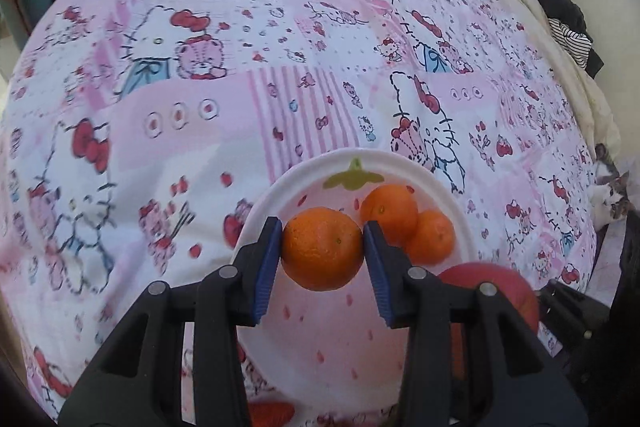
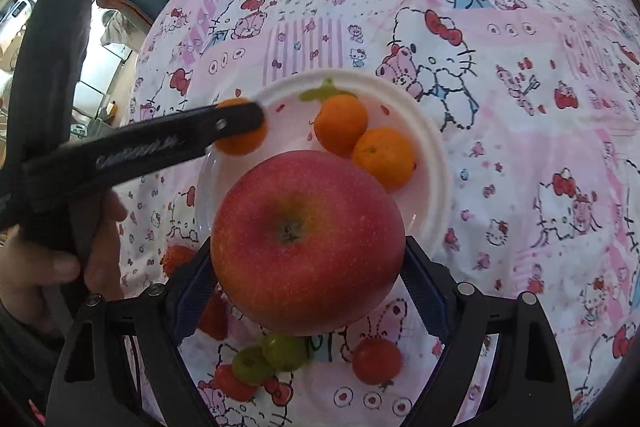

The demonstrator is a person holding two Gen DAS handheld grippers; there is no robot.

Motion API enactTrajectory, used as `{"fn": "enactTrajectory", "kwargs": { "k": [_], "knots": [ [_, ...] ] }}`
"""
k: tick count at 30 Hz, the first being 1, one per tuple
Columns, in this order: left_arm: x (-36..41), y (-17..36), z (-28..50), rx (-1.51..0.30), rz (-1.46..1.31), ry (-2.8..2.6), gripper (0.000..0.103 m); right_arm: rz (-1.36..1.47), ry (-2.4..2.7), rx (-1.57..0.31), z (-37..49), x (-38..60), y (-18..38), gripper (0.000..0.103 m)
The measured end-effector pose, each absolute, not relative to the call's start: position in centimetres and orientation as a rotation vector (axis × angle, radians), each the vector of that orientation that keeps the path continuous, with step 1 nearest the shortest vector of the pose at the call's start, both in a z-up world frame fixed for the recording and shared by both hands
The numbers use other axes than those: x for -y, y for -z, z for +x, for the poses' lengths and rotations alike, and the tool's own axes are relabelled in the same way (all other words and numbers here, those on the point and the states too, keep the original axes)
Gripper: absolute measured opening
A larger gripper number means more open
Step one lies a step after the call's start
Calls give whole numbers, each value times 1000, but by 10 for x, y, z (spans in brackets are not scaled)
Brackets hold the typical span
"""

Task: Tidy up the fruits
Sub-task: 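Place the apple and mandarin on the plate with both grippers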

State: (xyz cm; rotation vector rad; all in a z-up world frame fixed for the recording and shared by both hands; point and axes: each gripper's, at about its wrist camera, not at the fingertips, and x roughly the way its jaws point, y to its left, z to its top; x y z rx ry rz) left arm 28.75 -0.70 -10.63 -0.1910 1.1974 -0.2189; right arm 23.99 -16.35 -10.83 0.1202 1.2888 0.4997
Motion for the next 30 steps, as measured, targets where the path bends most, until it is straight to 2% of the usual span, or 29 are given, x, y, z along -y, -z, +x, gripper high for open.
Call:
{"fn": "enactTrajectory", "kwargs": {
  "k": [15, 28, 29, 30],
  "knots": [
    [14, 129, 304, -1267, -176, 218, 38, 9, -461, -1320, 250, 142, 143, 89],
    [18, 128, 300, -1257, -140, 212, 39, 49, -472, -1302, 250, 144, 142, 90],
    [18, 127, 300, -1255, -138, 211, 40, 47, -474, -1303, 249, 145, 142, 90],
    [18, 126, 300, -1252, -135, 207, 48, 47, -475, -1306, 250, 145, 141, 90]
  ]
}}
